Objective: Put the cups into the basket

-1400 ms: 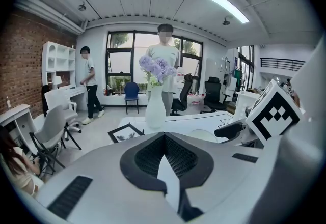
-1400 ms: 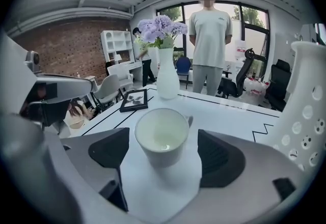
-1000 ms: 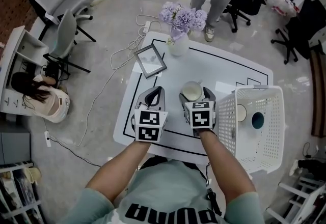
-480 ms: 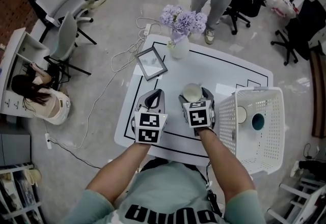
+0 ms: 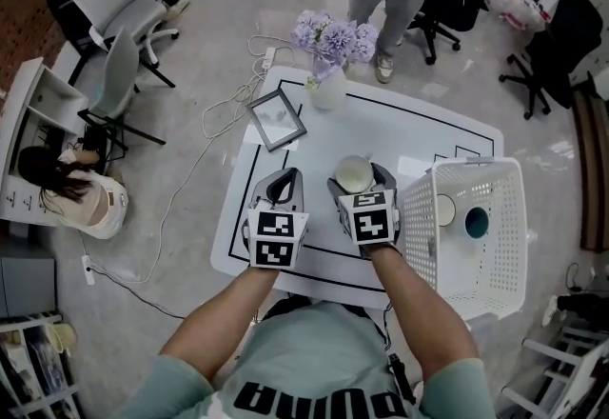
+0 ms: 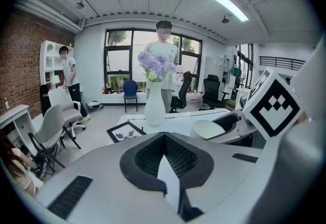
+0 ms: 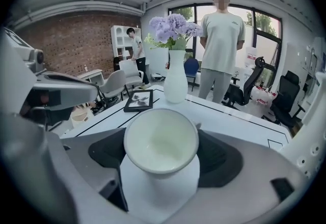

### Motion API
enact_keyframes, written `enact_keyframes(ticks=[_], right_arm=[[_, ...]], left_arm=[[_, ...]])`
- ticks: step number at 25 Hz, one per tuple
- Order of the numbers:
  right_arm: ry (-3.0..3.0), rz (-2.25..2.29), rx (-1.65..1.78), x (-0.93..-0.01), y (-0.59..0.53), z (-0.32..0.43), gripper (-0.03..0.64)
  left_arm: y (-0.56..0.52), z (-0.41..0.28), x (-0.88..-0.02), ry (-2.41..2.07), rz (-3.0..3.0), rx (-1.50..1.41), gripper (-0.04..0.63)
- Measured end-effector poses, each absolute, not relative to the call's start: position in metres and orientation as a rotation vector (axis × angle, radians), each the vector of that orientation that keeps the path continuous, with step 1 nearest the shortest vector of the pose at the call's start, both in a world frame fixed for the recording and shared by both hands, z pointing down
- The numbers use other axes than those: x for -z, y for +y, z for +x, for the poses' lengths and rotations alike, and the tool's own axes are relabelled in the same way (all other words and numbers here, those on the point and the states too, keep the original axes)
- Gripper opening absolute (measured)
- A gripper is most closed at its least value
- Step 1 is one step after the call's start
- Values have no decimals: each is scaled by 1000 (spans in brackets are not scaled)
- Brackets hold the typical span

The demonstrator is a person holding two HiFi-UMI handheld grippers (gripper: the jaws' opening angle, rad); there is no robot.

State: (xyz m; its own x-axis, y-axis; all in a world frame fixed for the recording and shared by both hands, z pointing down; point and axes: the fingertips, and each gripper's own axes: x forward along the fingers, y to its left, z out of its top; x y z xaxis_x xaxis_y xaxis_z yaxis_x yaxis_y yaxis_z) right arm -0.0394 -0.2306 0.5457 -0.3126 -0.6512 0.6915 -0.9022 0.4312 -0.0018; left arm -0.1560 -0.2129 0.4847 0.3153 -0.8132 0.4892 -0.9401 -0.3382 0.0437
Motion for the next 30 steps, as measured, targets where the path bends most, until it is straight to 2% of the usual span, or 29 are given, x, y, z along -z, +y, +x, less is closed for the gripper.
enact_keyframes(ticks=[19, 30], right_arm=[[-2206, 1262, -474, -439, -166, -53, 400], [-2262, 1282, -472, -384, -123, -40, 400]], left_arm=[[-193, -146, -437, -1548, 2333, -492, 6], [-171, -114, -404, -1487, 2421, -441, 6]])
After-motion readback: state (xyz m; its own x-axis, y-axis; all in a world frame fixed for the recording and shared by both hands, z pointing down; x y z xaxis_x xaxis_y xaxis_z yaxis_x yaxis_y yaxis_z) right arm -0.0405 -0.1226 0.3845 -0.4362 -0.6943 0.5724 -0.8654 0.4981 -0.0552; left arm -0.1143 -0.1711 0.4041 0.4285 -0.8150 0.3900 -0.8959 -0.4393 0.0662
